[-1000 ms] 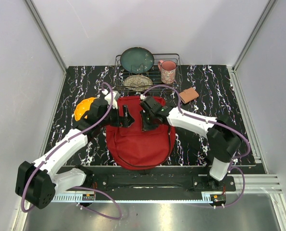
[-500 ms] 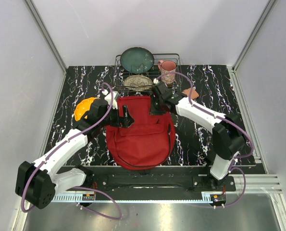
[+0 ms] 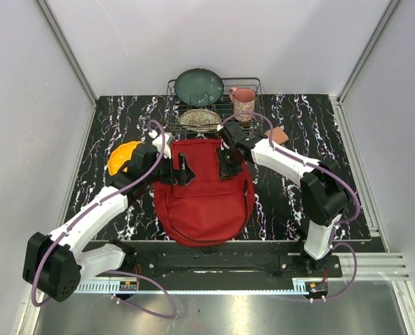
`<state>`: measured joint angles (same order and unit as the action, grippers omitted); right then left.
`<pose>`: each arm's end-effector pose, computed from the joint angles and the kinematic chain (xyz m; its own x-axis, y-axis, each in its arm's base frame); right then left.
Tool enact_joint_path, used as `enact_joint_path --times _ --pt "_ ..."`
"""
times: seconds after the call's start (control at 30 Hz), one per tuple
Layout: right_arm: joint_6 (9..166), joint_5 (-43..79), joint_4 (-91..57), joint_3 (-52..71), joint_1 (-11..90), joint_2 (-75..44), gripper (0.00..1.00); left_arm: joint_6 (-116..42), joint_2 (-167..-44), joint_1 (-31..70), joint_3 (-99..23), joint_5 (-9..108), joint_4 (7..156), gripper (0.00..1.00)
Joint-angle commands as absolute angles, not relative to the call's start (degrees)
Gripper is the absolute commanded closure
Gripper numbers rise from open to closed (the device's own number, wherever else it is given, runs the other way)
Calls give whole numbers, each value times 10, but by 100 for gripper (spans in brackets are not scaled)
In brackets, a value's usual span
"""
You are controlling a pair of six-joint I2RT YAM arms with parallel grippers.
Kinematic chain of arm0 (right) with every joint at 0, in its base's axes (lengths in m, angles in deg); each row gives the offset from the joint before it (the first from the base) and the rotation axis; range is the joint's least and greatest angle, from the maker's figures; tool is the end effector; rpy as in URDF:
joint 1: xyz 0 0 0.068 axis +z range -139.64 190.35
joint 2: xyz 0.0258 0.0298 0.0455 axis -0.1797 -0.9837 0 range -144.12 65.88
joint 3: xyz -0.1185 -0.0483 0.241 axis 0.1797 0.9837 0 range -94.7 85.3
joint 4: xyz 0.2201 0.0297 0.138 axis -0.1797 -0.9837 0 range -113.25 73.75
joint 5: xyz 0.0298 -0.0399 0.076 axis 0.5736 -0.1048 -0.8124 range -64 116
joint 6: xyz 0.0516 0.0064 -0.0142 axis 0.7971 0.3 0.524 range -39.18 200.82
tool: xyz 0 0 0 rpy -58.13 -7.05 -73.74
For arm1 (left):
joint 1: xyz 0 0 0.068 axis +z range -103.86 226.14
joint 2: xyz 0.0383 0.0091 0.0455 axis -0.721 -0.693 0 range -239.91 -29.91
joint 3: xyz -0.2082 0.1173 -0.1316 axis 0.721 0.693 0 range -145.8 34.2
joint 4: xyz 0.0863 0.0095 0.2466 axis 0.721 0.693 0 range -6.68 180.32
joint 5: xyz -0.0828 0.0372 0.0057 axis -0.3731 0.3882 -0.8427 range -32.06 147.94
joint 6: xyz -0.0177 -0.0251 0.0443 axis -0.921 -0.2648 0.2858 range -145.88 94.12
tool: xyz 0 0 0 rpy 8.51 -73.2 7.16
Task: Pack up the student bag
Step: Unzip the student bag at the center of the board.
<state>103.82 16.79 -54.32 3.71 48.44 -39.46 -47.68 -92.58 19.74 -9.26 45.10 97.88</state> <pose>0.3033 0.2450 0.2281 -0.8998 -0.2152 -0.3795 -0.3442 0.8847 0.3144 0.2118 -0.1139 0.2637 -0.6848 -0.0644 -0.7258 0.3711 0.8264 -0.4235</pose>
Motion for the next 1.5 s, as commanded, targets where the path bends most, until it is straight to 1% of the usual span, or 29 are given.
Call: enact_joint_path --times 0.0,0.2,0.37,0.5,0.67,0.9,1.07,1.2,1.37,1.47 --pt "1003 128 -586 29 488 -396 80 -466 -931 196 -102 448 972 8" --pt "987 109 -600 29 488 -388 81 -466 -934 196 -101 447 972 8" --pt "973 50 -607 25 488 -377 82 -466 -934 197 -100 448 973 8" --pt "965 1 -602 53 489 -355 82 -468 -935 196 -98 448 972 8" --pt "960 -5 -597 105 495 -349 81 -476 -944 196 -103 445 968 8" --pt "971 54 -557 171 546 -330 83 -490 -964 196 -111 436 965 9" --pt "1022 110 -502 220 548 -308 86 -491 -967 193 -112 424 969 9" --pt "1076 190 -488 232 548 -307 86 -483 -970 186 -111 405 975 10" --pt "1119 221 -447 269 556 -298 85 -469 -992 156 -111 380 980 13" --pt "1132 226 -428 289 561 -296 85 -471 -1018 127 -102 396 983 16"
